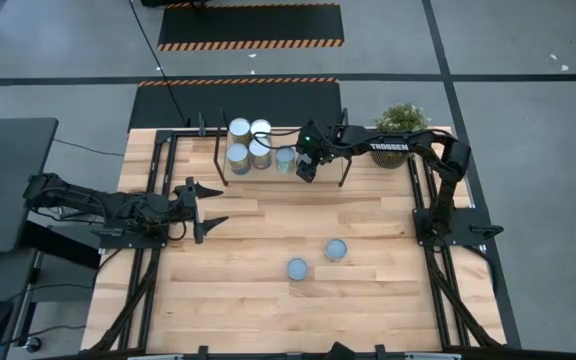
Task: Pick and place cans onto a shelf
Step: Put the small canned peas on the shelf
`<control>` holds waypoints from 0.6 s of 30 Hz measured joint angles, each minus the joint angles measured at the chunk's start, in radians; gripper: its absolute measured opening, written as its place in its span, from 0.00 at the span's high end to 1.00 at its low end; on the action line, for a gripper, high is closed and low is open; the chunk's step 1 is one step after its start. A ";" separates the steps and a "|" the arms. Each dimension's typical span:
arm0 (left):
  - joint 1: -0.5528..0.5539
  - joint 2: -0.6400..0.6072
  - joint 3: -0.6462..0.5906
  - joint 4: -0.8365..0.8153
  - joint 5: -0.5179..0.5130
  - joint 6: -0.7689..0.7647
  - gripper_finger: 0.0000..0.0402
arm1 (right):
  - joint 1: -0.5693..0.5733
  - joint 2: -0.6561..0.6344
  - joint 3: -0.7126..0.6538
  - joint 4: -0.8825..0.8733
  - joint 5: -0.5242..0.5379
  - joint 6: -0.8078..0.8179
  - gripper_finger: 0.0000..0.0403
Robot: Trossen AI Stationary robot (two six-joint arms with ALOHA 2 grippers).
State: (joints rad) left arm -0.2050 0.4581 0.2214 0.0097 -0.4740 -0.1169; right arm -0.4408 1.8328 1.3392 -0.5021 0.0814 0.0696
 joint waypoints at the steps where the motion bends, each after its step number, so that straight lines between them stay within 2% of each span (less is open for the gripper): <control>1: 0.000 0.000 0.000 0.000 0.000 0.000 0.07 | 0.000 0.000 0.000 0.000 0.000 0.000 0.17; 6: 0.000 0.000 0.000 0.000 0.000 0.000 0.07 | 0.001 0.000 0.000 0.000 0.000 0.005 0.13; 13: 0.000 0.000 0.000 0.000 0.000 0.000 0.07 | 0.025 -0.008 0.000 -0.038 0.004 0.000 0.12; 18: 0.000 0.000 0.000 0.000 0.000 0.007 0.07 | 0.045 -0.012 0.030 -0.093 0.074 -0.010 0.12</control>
State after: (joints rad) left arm -0.2047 0.4580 0.2214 0.0097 -0.4740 -0.1104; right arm -0.3957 1.8203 1.3689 -0.5953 0.1550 0.0596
